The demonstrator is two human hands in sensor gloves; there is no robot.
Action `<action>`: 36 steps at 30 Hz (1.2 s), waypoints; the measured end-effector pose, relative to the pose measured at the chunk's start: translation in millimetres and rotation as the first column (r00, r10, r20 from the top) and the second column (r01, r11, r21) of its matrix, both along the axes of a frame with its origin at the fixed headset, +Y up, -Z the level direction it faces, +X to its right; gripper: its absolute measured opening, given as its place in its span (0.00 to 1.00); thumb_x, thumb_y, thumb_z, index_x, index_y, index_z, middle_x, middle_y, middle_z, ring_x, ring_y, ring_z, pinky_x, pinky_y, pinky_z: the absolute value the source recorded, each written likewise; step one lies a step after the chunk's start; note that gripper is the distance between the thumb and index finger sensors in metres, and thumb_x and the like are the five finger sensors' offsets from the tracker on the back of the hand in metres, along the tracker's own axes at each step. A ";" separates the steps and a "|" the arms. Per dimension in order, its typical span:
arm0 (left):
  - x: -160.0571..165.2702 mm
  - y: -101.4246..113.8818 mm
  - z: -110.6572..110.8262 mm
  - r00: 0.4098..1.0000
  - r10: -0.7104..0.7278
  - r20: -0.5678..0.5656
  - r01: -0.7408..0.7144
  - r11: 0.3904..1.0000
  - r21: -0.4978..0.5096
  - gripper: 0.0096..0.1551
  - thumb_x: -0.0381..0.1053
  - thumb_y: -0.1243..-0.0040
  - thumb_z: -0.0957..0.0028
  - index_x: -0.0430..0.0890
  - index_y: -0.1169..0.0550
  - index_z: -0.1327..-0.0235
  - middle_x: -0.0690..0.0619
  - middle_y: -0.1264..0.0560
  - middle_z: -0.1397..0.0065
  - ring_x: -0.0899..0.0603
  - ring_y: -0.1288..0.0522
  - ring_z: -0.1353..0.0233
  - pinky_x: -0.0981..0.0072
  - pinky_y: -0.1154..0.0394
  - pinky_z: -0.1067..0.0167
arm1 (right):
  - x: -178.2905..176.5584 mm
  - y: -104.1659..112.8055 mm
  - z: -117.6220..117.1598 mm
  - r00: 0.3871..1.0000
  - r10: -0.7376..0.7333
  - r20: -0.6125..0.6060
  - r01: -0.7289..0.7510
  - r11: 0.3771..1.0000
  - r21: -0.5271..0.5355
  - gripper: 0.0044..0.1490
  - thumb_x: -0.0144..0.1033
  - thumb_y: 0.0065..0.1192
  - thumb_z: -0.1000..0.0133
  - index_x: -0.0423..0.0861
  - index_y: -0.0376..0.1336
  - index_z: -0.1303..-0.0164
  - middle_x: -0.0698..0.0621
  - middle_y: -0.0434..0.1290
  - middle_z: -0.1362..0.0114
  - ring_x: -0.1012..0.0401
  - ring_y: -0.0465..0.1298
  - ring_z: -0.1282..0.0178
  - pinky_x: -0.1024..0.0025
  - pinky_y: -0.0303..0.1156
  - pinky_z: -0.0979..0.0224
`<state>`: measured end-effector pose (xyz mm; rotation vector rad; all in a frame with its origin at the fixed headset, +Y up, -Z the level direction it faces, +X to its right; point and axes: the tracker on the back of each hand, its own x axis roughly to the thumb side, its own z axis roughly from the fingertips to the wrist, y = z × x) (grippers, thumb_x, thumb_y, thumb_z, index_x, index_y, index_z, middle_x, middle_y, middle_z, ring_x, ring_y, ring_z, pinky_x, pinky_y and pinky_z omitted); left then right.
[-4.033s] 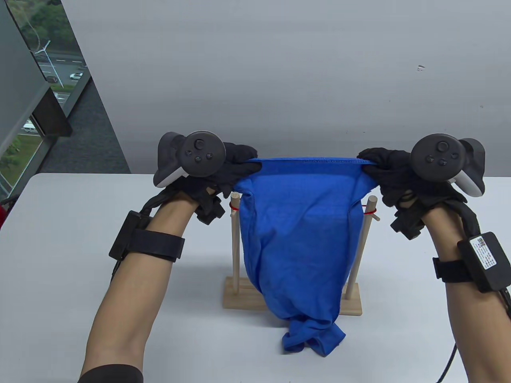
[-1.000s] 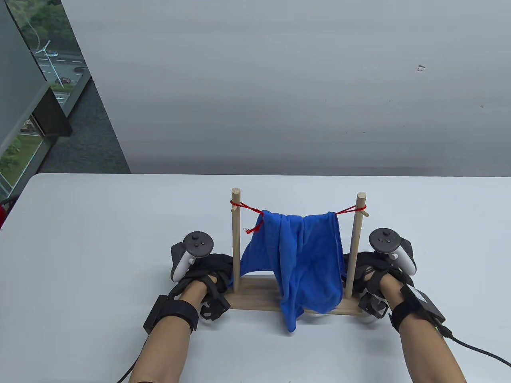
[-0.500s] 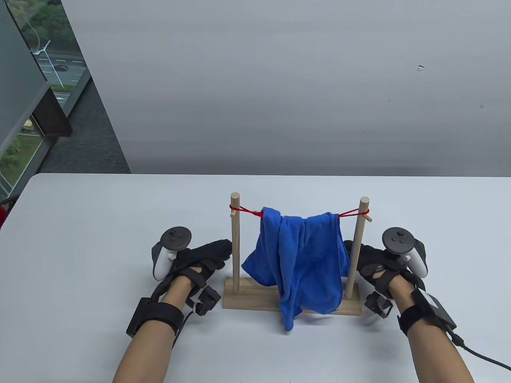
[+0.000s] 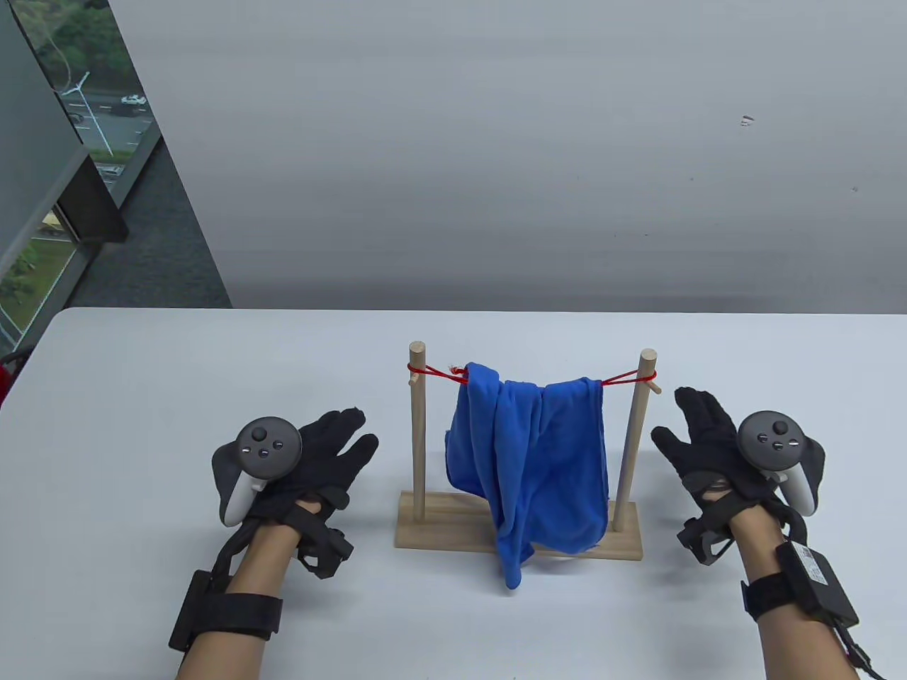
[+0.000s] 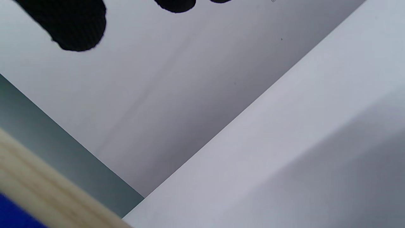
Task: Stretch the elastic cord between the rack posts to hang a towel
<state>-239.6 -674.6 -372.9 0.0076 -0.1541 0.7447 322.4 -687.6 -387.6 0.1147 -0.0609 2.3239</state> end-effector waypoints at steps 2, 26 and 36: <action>-1.0 5.7 12.5 0.999 -0.048 -0.008 0.048 0.997 0.057 0.47 0.76 0.46 0.52 0.51 0.29 0.24 0.43 0.36 0.17 0.29 0.40 0.18 0.26 0.57 0.28 | 0.8 8.9 10.9 0.999 0.045 0.019 -0.046 0.998 0.048 0.57 0.65 0.55 0.48 0.49 0.36 0.20 0.41 0.30 0.18 0.40 0.32 0.17 0.27 0.29 0.31; 2.7 -5.8 74.5 0.871 -0.472 -0.138 0.487 0.865 0.116 0.62 0.93 0.61 0.64 0.64 0.45 0.16 0.50 0.60 0.09 0.32 0.69 0.13 0.15 0.72 0.42 | -46.9 -8.8 86.8 0.764 0.638 0.096 -0.645 0.762 0.066 0.65 0.87 0.43 0.55 0.63 0.21 0.26 0.51 0.10 0.26 0.42 0.16 0.21 0.24 0.15 0.42; 1.3 -20.2 70.3 0.887 -0.450 -0.107 0.457 0.887 0.061 0.60 0.92 0.62 0.63 0.63 0.46 0.17 0.51 0.62 0.11 0.34 0.70 0.13 0.17 0.71 0.40 | -41.1 -23.5 79.3 0.751 0.656 0.077 -0.651 0.755 -0.079 0.63 0.87 0.46 0.54 0.66 0.20 0.29 0.52 0.08 0.28 0.43 0.14 0.22 0.24 0.15 0.42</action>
